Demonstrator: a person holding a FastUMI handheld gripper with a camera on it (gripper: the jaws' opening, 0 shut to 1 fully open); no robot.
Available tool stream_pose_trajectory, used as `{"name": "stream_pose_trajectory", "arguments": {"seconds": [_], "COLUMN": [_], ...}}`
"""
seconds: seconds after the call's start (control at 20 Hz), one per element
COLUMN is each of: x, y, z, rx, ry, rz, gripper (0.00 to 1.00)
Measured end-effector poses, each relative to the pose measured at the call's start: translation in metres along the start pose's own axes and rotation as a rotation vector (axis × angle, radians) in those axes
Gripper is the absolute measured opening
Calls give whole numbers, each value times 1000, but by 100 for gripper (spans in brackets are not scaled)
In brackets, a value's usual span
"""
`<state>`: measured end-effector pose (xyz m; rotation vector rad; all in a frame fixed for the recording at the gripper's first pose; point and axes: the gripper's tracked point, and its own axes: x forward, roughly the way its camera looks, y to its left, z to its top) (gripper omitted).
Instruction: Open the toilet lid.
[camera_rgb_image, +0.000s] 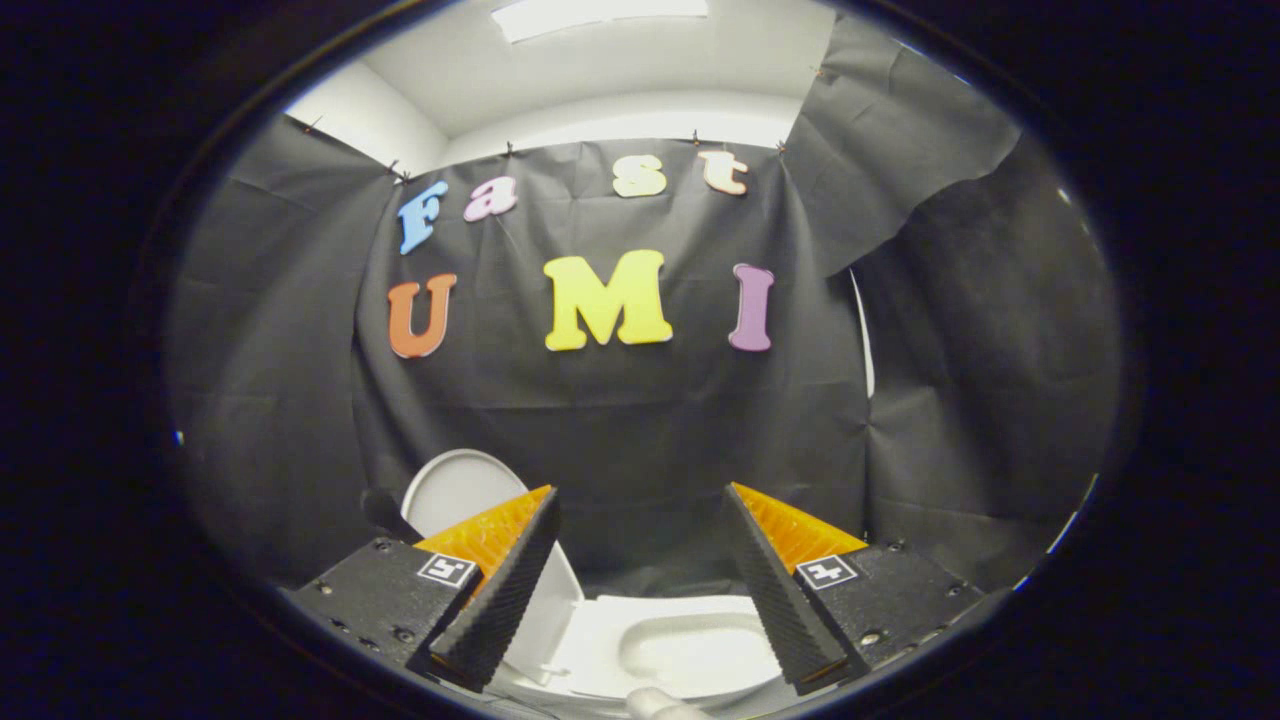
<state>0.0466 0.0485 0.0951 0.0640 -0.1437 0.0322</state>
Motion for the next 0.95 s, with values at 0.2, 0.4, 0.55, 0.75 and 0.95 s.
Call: {"name": "stream_pose_trajectory", "arguments": {"seconds": [0.2,0.4,0.55,0.75,0.95], "x": [-19,-35,-39,-40,-40], "y": [-55,-78,-78,-75,-76], "z": [-41,-75,-89,-101,-107], "rx": [-23,-19,-33,-52,-43], "ry": [9,52,69,96,118], "rz": [-64,-90,-83,-67,-71], "gripper": [100,100,100,100,100]}}
